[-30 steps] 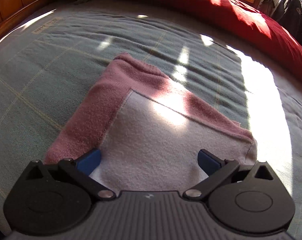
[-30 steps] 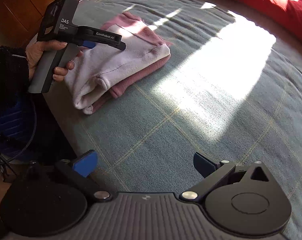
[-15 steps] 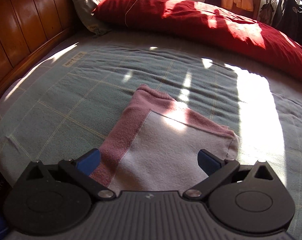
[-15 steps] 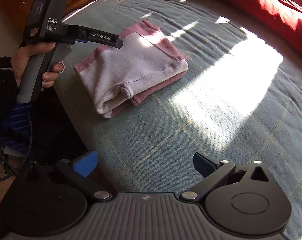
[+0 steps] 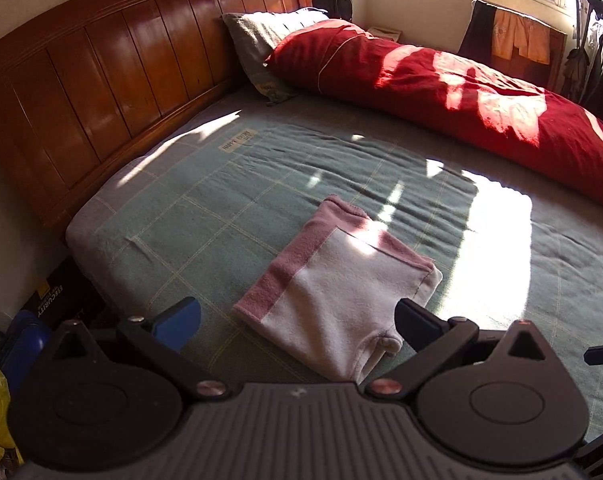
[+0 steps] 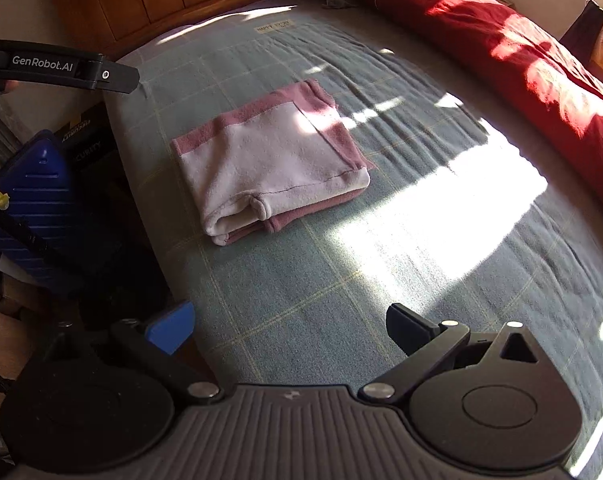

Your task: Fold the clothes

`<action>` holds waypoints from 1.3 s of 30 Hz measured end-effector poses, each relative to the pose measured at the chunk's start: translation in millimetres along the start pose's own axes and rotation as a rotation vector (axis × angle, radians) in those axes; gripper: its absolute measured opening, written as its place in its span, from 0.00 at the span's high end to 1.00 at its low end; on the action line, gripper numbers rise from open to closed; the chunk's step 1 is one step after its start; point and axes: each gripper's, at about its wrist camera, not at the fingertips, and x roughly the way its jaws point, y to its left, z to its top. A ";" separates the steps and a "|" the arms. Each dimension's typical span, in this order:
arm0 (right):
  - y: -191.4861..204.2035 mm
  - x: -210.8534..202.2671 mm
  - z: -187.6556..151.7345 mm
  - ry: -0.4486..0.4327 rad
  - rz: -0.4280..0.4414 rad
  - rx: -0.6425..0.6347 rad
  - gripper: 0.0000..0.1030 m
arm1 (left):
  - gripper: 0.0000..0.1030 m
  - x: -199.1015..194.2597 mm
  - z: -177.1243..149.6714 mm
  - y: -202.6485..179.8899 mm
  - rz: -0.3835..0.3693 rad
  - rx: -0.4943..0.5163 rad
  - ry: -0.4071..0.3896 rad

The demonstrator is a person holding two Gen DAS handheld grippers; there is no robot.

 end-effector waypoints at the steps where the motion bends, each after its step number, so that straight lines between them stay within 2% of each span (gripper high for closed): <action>1: 0.9 -5.8 -0.5 -0.008 0.005 -0.008 0.00 | 0.01 -13.3 -3.1 -3.4 0.016 -0.004 0.004; 4: 3.5 -23.1 -1.8 -0.031 0.021 -0.033 0.00 | 0.00 -40.6 -10.5 -10.7 0.044 -0.018 0.007; 10: 10.6 -56.8 -8.0 -0.066 0.057 -0.088 0.00 | 0.01 -83.4 -27.2 -21.2 0.052 -0.099 0.018; 16: 14.8 -92.4 -17.0 -0.100 0.088 -0.125 0.00 | 0.00 -107.5 -42.6 -27.6 0.080 -0.176 0.046; 19: 15.0 -102.8 -15.8 -0.103 0.089 -0.123 0.00 | 0.00 -112.3 -46.2 -28.6 0.114 -0.190 0.083; 25: 19.4 -114.6 -6.1 -0.117 0.078 -0.123 0.00 | 0.00 -119.2 -45.6 -19.4 0.071 -0.214 0.119; 31: 27.4 -116.5 11.7 -0.122 0.080 -0.114 0.00 | 0.00 -117.6 -46.6 -7.1 0.077 -0.241 0.164; 39: 45.2 -113.3 23.4 -0.119 0.078 -0.151 0.00 | 0.00 -115.0 -49.1 8.7 0.075 -0.277 0.178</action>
